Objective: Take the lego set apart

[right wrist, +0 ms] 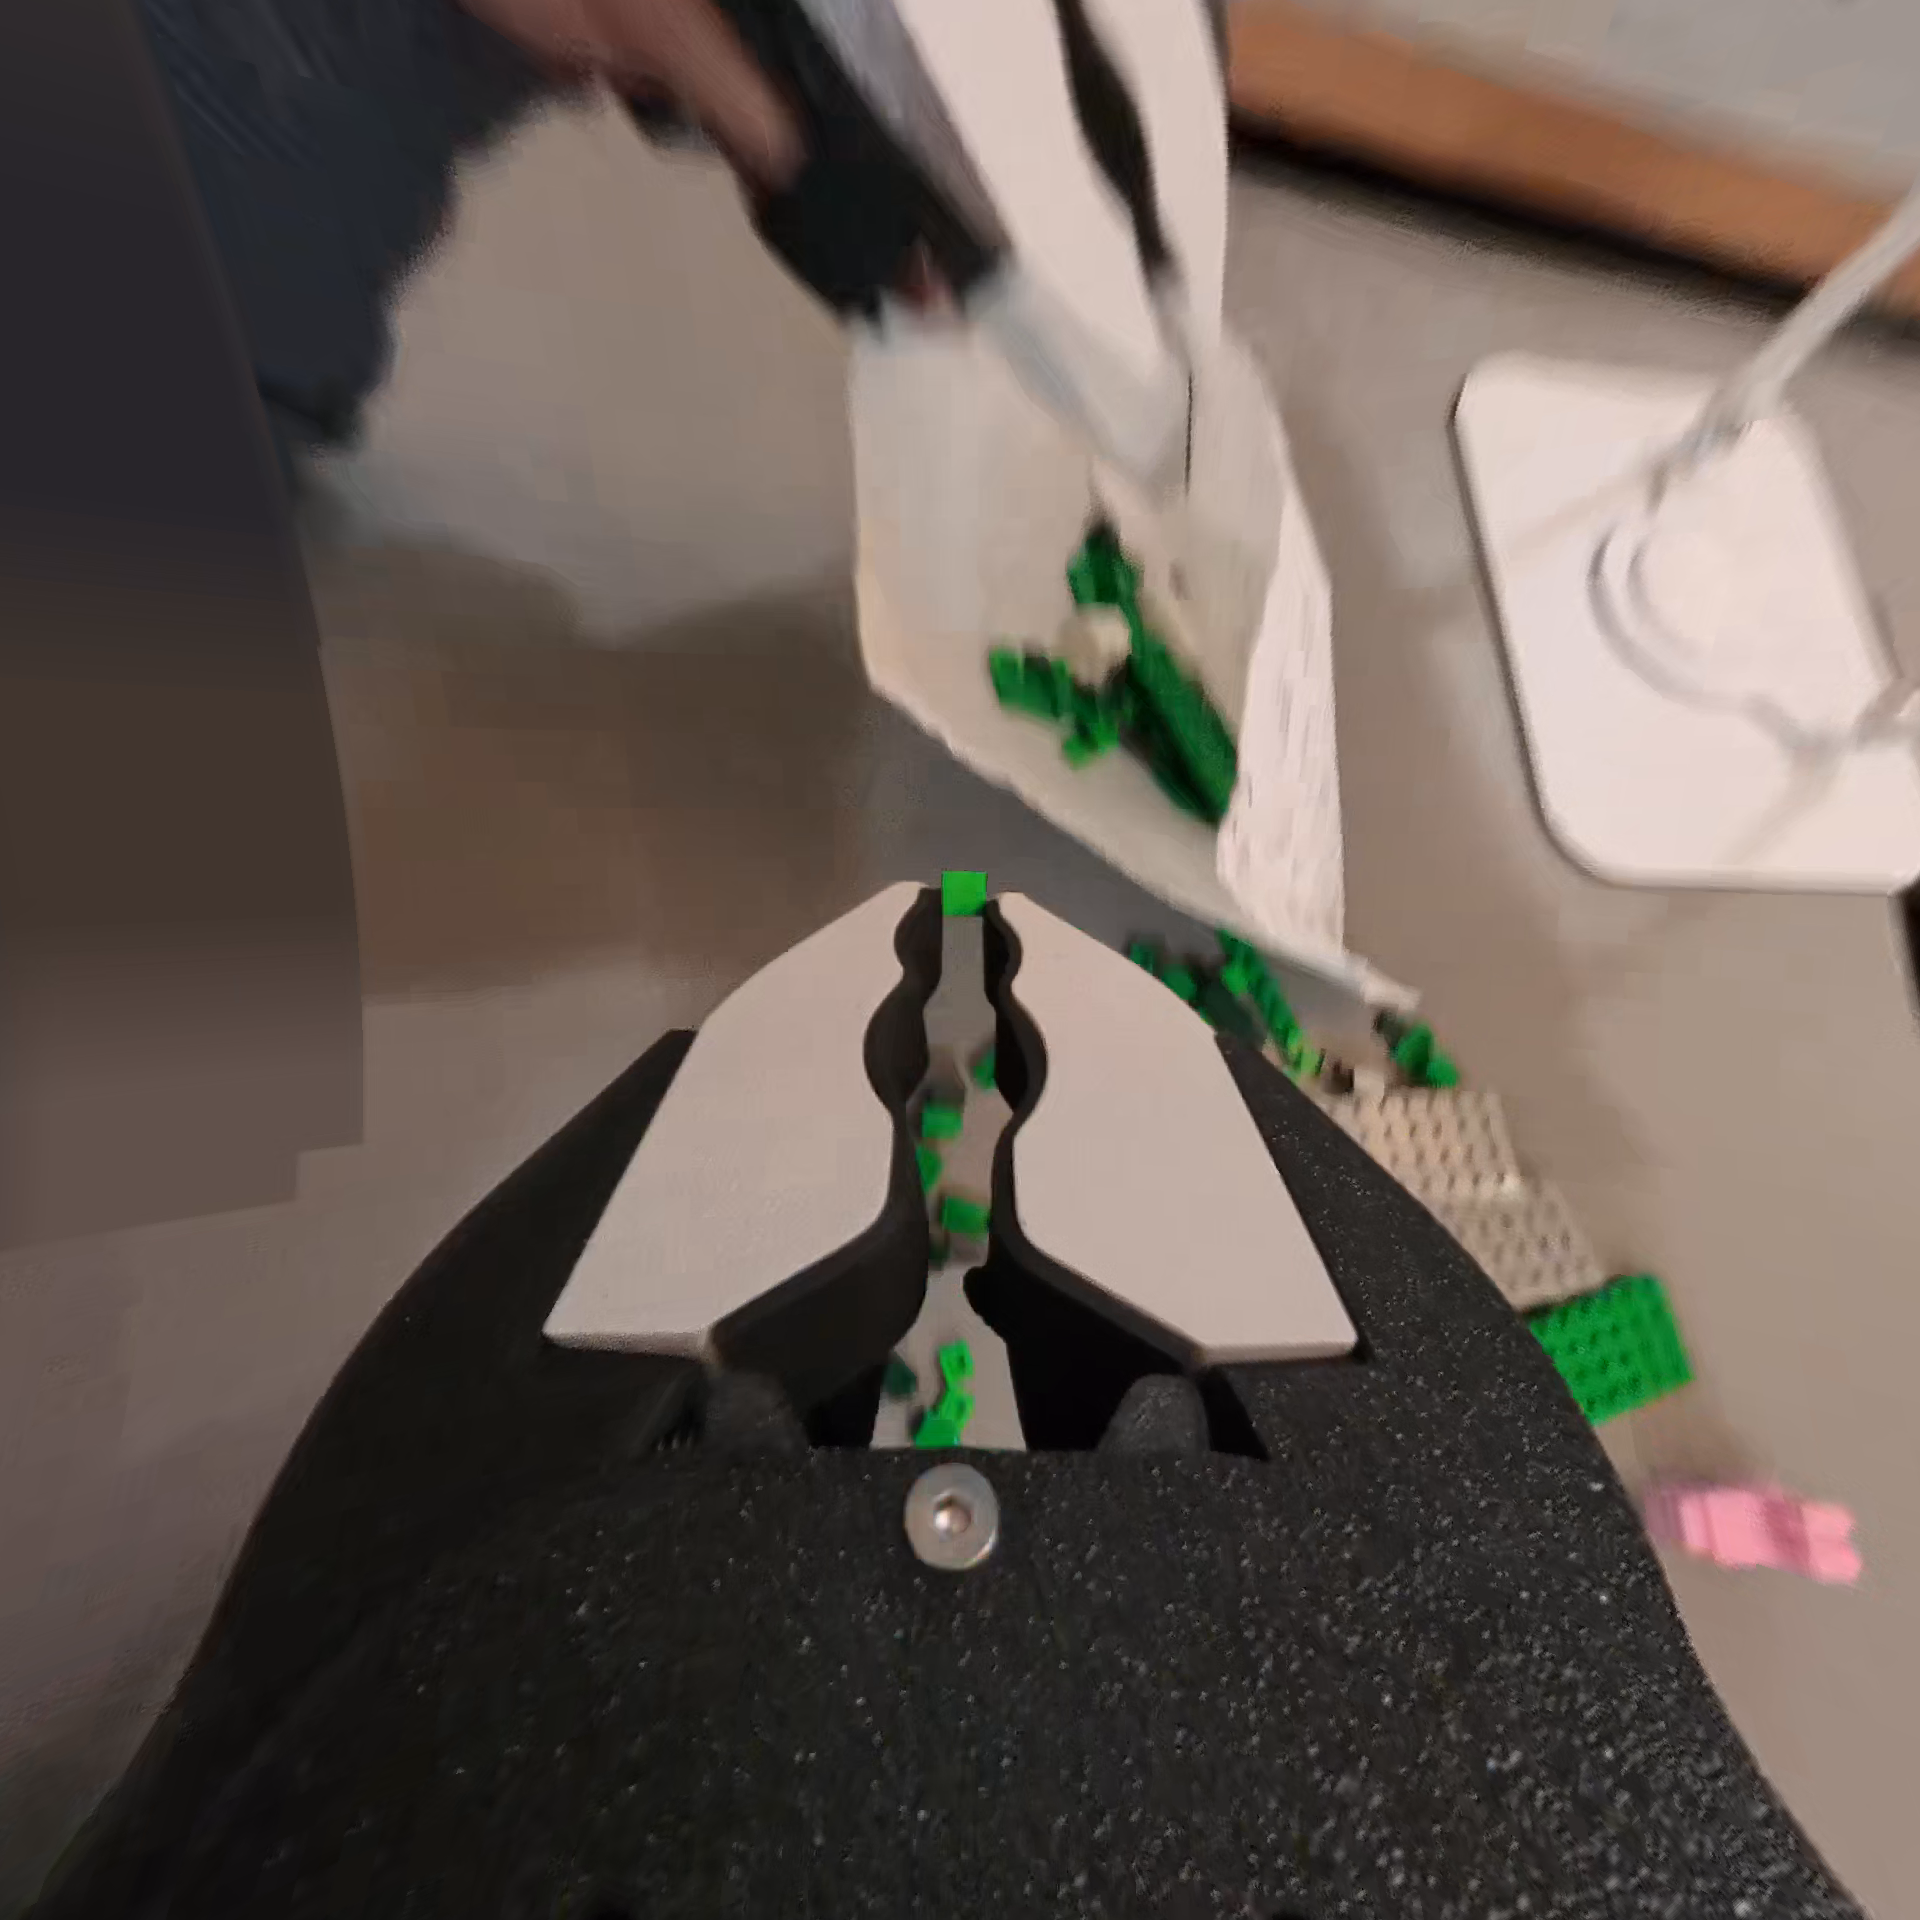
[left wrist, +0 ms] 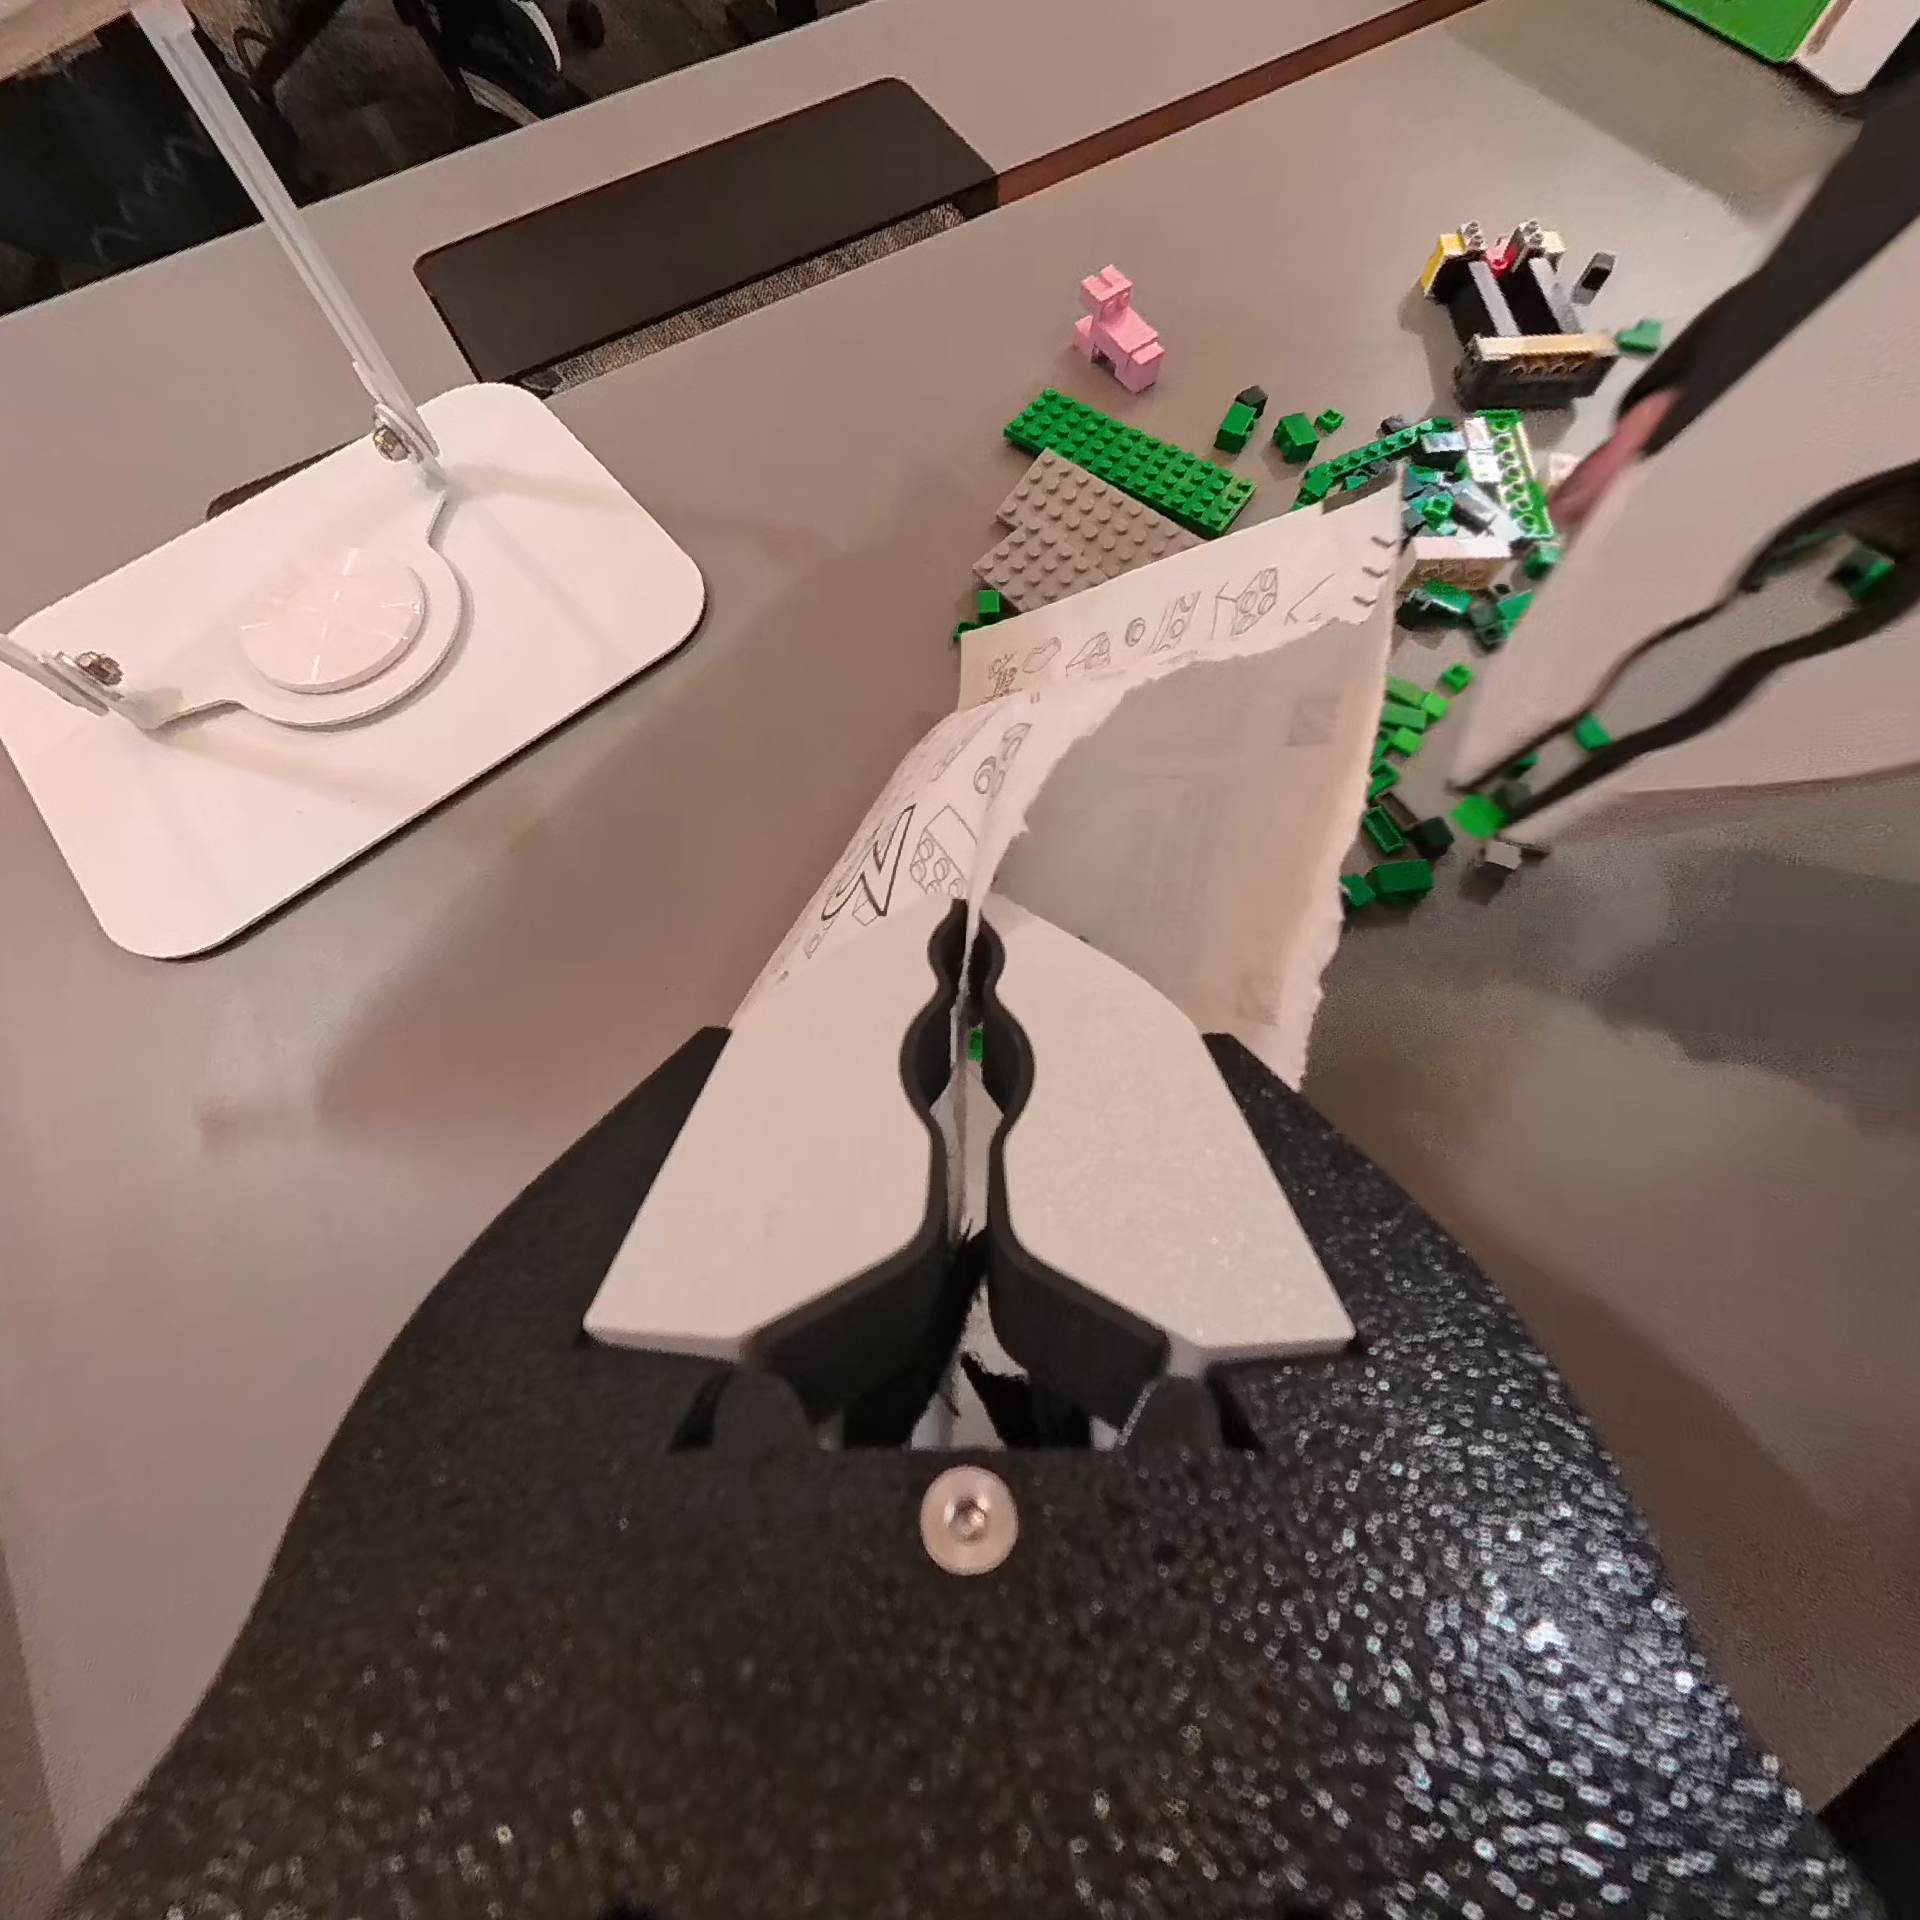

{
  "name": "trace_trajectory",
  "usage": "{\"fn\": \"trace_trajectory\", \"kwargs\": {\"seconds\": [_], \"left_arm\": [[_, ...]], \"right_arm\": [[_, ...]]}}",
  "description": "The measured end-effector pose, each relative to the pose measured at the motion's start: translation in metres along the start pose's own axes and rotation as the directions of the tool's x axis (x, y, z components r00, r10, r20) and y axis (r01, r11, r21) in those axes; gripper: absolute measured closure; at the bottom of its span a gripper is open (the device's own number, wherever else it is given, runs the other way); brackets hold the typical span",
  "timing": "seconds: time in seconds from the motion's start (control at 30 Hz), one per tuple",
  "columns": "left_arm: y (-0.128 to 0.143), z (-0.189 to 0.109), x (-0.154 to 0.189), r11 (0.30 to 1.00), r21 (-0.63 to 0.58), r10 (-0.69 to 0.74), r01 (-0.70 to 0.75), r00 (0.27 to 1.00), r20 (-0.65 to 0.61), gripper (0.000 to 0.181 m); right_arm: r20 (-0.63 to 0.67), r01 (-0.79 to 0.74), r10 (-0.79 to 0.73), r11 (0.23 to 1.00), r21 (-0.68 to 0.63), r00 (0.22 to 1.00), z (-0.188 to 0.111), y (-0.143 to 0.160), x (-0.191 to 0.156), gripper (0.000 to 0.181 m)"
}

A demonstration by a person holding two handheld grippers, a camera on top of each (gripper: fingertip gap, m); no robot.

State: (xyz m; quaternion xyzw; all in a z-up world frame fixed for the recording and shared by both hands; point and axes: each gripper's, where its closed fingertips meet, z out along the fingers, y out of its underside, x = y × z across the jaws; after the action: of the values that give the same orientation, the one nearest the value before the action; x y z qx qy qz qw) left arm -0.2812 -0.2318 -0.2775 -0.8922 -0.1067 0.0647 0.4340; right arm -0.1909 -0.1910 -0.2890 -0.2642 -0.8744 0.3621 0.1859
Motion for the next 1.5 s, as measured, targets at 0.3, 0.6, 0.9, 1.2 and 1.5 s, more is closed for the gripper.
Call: {"fn": "trace_trajectory", "kwargs": {"seconds": [0.3, 0.6, 0.9, 1.2, 1.5], "left_arm": [[-0.001, 0.001, 0.004, 1.000, -0.001, 0.008, -0.008, 1.000, -0.009, 0.181], [-0.001, 0.001, 0.005, 1.000, 0.000, 0.011, -0.011, 1.000, -0.009, 0.181], [0.000, 0.001, 0.002, 1.000, 0.003, 0.001, -0.001, 1.000, -0.009, 0.181], [0.000, 0.006, 0.004, 1.000, -0.015, 0.015, -0.015, 1.000, 0.006, 0.181], [-0.001, 0.009, 0.010, 0.999, -0.020, 0.037, -0.037, 0.999, 0.000, 0.181]], "right_arm": [[-0.285, 0.185, -0.185, 0.982, -0.028, 0.940, 0.017, -0.045, 0.008, 0.174], [-0.246, 0.196, -0.202, 0.979, -0.050, 0.948, 0.023, -0.043, 0.001, 0.168], [-0.506, 0.196, -0.097, 0.970, 0.146, 0.857, -0.036, -0.044, 0.023, 0.169], [-0.689, 0.026, 0.154, 0.970, 0.244, 0.708, -0.061, 0.065, 0.045, 0.167], [-0.523, -0.234, 0.306, 0.951, 0.201, 0.795, -0.071, 0.124, 0.040, 0.166]]}}
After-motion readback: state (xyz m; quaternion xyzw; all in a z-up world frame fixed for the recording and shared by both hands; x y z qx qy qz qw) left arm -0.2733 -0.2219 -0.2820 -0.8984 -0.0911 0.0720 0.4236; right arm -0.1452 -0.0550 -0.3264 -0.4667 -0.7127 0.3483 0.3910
